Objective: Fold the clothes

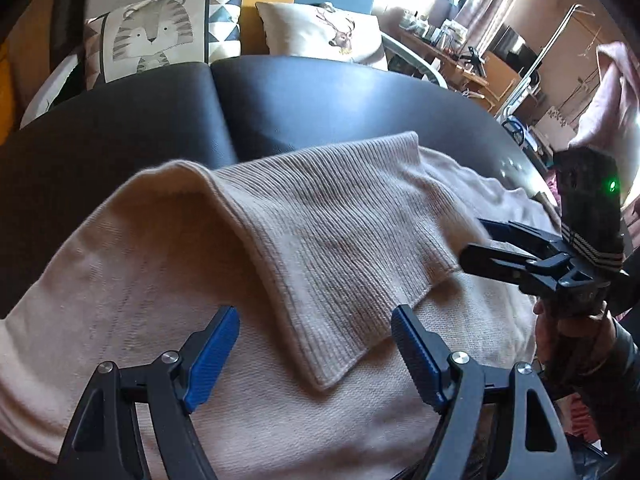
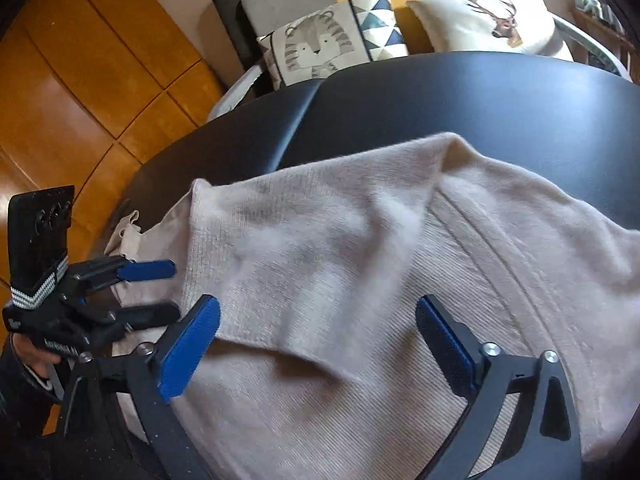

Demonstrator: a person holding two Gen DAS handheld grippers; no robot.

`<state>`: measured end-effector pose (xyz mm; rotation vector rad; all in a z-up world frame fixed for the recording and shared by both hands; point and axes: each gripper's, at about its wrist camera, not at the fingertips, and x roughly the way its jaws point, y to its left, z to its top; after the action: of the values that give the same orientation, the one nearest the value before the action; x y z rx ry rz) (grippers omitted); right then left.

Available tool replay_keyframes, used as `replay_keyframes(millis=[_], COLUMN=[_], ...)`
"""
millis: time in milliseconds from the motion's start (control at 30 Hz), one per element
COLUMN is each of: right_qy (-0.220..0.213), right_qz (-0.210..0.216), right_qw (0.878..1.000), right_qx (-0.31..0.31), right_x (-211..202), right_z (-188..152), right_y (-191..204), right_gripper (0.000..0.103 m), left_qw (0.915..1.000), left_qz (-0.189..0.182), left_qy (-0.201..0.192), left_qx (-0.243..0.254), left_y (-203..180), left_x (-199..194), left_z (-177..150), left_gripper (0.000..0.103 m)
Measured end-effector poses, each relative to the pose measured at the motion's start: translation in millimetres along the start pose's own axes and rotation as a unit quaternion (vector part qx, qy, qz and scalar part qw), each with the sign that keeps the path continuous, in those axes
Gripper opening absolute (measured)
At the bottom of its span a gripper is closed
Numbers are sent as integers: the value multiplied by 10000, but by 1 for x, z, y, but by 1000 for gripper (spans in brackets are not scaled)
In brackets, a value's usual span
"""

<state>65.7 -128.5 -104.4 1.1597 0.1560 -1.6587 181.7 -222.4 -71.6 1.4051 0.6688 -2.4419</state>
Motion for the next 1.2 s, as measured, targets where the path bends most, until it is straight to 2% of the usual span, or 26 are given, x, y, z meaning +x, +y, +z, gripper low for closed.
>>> replay_keyframes(millis=[67, 133, 200, 267, 333, 367, 400, 433, 467, 533, 567, 633, 733, 833, 1000, 1100, 1200], right_qy=[73, 142, 168, 176, 208, 224, 239, 240, 252, 275, 285, 301, 264, 112, -261, -616, -761], right_qz=[-77, -204, -258, -232, -237, -217, -170, -123, -102, -52, -21, 61, 322, 474, 499, 483, 163], right_qw=[9999, 9997, 9995, 9996, 9995, 9995, 9996, 9996, 9996, 9996, 9996, 9995, 9991, 9987, 9982, 9969, 9969], right_qx=[-31, -36, -7, -5, -1, 16, 35, 43, 26, -12, -32, -70, -84, -126, -190, 22, 143], right_x=[8, 13, 15, 13, 12, 12, 11, 11, 11, 11, 10, 10, 6, -2, 1, 6, 16], right_z=[2, 4, 3, 0, -3, -4, -5, -6, -6, -5, -5, -3, 7, 26, 70, 95, 114], right_y=[4, 4, 2, 0, -2, -4, -7, -8, -8, -7, -6, -5, -5, -4, -9, -21, -34], right_gripper=[90, 78, 71, 56, 31, 27, 25, 24, 23, 21, 21, 20, 20, 20, 20, 20, 20], left_qw=[10000, 9999, 9998, 9997, 9997, 9997, 9997, 9997, 9996, 9996, 9995, 9994, 9987, 9973, 9952, 9907, 9834], left_qz=[49, 103, 113, 111, 105, 70, 15, -52, -119, -178, -178, -182, -369, -612, -618, -509, -348], left_qy=[23, 50, 77, 68, 41, 34, 43, 62, 81, 114, 132, 152, 90, -127, -642, -1062, -1393], left_qx=[-39, -88, -175, -224, -231, -233, -232, -231, -230, -205, -207, -245, -342, -385, -410, -684, -1105], left_y=[-2, -4, -4, -5, -8, -10, -10, -9, -8, -10, -11, -10, -6, 1, 13, 37, 65], left_x=[6, 13, 17, 19, 22, 24, 25, 27, 29, 33, 35, 37, 32, 22, 10, 1, -5], left_z=[2, 6, 6, 7, 9, 9, 9, 10, 10, 12, 13, 17, 24, 38, 76, 100, 113], left_gripper=[80, 80, 80, 80, 80, 78, 71, 65, 63, 49, 45, 26, 9, 8, 8, 8, 8])
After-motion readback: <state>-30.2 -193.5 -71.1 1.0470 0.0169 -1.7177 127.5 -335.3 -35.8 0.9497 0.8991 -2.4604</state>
